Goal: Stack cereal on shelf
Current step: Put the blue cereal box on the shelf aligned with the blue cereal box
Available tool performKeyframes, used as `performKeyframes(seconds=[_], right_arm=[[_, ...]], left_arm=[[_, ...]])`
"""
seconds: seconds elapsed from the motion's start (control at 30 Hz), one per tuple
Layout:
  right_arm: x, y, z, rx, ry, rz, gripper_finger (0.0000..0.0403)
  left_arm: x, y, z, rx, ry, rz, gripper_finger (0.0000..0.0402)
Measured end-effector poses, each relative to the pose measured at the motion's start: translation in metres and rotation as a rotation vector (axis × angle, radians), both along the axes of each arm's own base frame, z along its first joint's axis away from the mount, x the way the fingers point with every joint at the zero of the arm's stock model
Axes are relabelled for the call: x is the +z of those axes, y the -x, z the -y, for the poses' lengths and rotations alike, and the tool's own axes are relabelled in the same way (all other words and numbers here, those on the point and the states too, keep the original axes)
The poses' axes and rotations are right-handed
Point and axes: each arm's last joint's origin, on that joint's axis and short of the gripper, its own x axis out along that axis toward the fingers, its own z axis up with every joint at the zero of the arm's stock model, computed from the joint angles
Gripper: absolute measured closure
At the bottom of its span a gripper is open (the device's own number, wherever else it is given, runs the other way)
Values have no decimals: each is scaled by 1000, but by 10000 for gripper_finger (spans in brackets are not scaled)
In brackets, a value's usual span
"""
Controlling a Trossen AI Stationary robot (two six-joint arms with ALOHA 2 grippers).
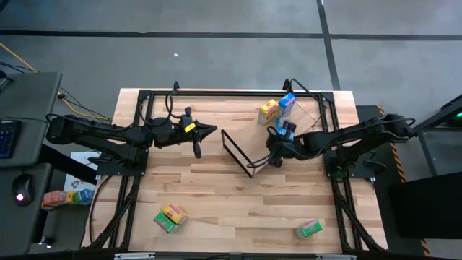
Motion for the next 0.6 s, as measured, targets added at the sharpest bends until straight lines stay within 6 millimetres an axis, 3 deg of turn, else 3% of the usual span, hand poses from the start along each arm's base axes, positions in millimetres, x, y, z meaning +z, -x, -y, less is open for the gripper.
performKeyframes(seconds=[0.4,0.6], right_arm=[[-3,9,1,-53,2,-58,403],[10,41,5,-189,-1,-168,403]], left_arm=[[0,0,0,0,0,0,401],[0,0,0,0,1,1,401]])
